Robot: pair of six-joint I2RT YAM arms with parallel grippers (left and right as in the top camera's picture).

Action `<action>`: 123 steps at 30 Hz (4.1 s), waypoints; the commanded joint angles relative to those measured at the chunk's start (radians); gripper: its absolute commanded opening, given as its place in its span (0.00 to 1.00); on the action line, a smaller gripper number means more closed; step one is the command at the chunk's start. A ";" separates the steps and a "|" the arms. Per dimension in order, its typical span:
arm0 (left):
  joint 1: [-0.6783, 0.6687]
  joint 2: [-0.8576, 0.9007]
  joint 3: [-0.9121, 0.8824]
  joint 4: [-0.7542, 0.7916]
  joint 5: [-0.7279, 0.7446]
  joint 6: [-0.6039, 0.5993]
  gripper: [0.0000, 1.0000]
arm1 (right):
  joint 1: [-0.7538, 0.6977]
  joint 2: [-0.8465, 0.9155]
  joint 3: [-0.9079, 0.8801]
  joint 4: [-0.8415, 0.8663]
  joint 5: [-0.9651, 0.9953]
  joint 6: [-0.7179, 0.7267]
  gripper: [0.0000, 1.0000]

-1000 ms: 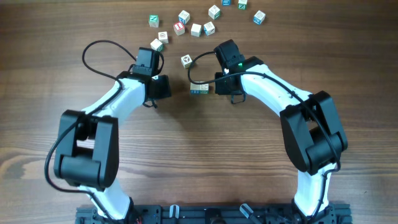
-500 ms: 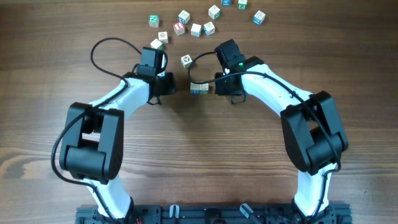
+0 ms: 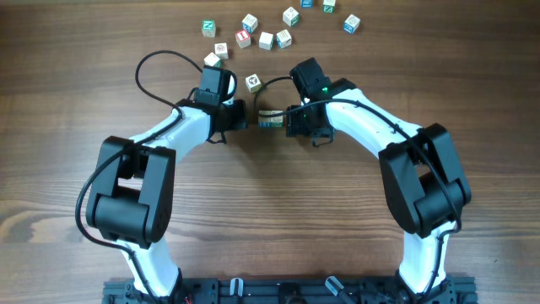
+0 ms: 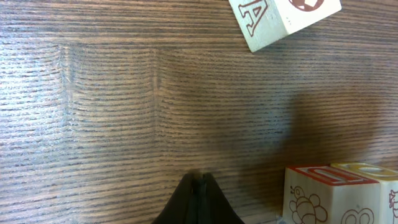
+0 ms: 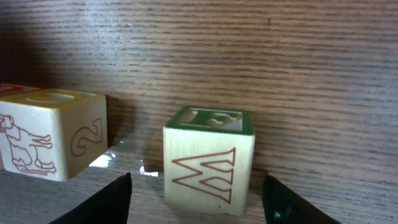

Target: Form a horizontal line

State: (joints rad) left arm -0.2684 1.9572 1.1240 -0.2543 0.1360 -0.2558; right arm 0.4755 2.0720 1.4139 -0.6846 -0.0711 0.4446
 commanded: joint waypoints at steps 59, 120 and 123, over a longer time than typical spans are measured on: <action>-0.037 0.037 -0.006 0.034 0.050 0.010 0.04 | -0.187 0.032 -0.301 0.407 -0.296 0.064 0.04; -0.038 0.037 -0.006 0.034 0.050 0.010 0.04 | -0.074 0.016 -0.299 0.357 -0.311 0.240 0.04; -0.038 0.037 -0.006 0.034 0.050 0.010 0.04 | -0.074 0.016 -0.299 0.359 -0.312 0.240 0.04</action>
State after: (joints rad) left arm -0.3031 1.9675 1.1240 -0.2226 0.1886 -0.2558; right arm 0.3943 2.0186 1.1580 -0.3157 -0.4568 0.6739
